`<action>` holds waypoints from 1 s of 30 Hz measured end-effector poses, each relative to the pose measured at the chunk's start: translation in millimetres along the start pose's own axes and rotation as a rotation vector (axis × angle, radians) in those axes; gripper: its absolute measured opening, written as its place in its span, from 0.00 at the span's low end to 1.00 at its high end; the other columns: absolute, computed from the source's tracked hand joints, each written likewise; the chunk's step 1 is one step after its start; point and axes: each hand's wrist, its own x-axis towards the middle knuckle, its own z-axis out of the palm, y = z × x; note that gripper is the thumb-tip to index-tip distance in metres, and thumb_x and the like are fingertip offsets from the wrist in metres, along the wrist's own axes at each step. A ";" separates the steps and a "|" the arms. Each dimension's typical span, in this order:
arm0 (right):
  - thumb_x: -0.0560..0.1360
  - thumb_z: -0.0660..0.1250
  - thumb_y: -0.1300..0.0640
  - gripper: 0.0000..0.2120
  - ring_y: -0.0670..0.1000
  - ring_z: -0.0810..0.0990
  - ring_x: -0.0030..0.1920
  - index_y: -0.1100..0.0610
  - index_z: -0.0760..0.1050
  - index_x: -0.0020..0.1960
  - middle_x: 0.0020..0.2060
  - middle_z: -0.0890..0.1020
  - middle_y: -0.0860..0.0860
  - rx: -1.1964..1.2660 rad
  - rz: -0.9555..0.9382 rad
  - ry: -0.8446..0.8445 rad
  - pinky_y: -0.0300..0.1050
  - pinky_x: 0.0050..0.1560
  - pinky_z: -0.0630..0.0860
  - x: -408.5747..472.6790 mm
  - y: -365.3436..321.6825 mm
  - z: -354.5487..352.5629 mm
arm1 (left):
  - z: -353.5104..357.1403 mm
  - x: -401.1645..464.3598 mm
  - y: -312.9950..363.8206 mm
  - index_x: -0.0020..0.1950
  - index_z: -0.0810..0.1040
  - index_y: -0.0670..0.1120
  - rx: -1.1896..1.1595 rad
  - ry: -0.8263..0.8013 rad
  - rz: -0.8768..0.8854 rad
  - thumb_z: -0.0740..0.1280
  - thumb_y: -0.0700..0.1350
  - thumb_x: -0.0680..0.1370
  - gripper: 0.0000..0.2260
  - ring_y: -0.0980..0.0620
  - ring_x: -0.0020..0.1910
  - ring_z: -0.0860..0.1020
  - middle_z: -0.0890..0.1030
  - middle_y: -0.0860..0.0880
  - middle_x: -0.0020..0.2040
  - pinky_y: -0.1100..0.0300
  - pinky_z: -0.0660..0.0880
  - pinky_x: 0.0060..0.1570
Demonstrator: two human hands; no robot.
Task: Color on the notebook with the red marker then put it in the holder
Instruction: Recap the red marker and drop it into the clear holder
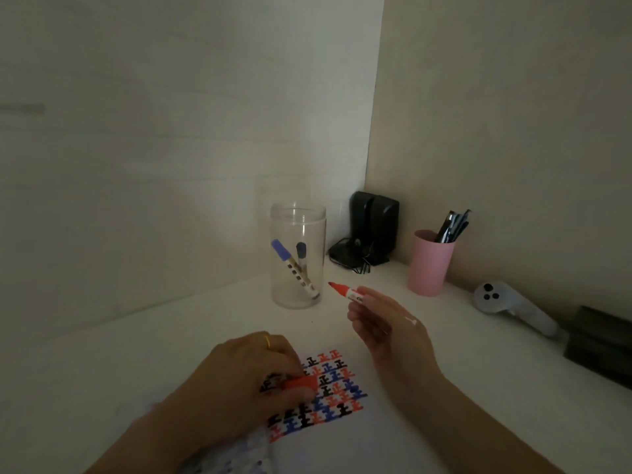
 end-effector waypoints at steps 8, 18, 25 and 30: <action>0.74 0.70 0.64 0.07 0.54 0.86 0.40 0.61 0.85 0.50 0.40 0.87 0.60 -0.080 0.000 -0.087 0.44 0.46 0.83 0.4 1.9 0.3 | -1.2 0.9 -4.3 0.60 0.81 0.52 -0.286 0.333 -0.218 0.67 0.49 0.79 0.10 0.57 0.46 0.81 0.80 0.56 0.48 0.67 0.77 0.48; 0.75 0.69 0.66 0.06 0.52 0.82 0.34 0.62 0.85 0.46 0.35 0.85 0.58 -0.229 -0.052 -0.230 0.41 0.38 0.81 -8.7 1.1 3.7 | -8.8 -1.8 -4.4 0.52 0.82 0.53 -0.456 0.497 -0.261 0.75 0.44 0.73 0.09 0.58 0.46 0.84 0.86 0.59 0.46 0.68 0.78 0.49; 0.75 0.69 0.67 0.06 0.53 0.82 0.35 0.62 0.85 0.45 0.35 0.84 0.60 -0.275 -0.049 -0.272 0.40 0.37 0.80 -14.8 1.4 7.8 | -11.1 -2.8 -3.9 0.53 0.83 0.51 -0.493 0.489 -0.225 0.75 0.43 0.74 0.09 0.57 0.47 0.84 0.86 0.58 0.47 0.67 0.79 0.51; 0.73 0.71 0.64 0.05 0.53 0.84 0.37 0.62 0.85 0.47 0.37 0.86 0.60 -0.310 -0.025 -0.331 0.42 0.41 0.81 -20.7 1.1 10.2 | -12.0 -4.2 0.4 0.53 0.83 0.51 -0.536 0.454 -0.189 0.75 0.42 0.74 0.10 0.56 0.48 0.85 0.86 0.56 0.46 0.69 0.78 0.50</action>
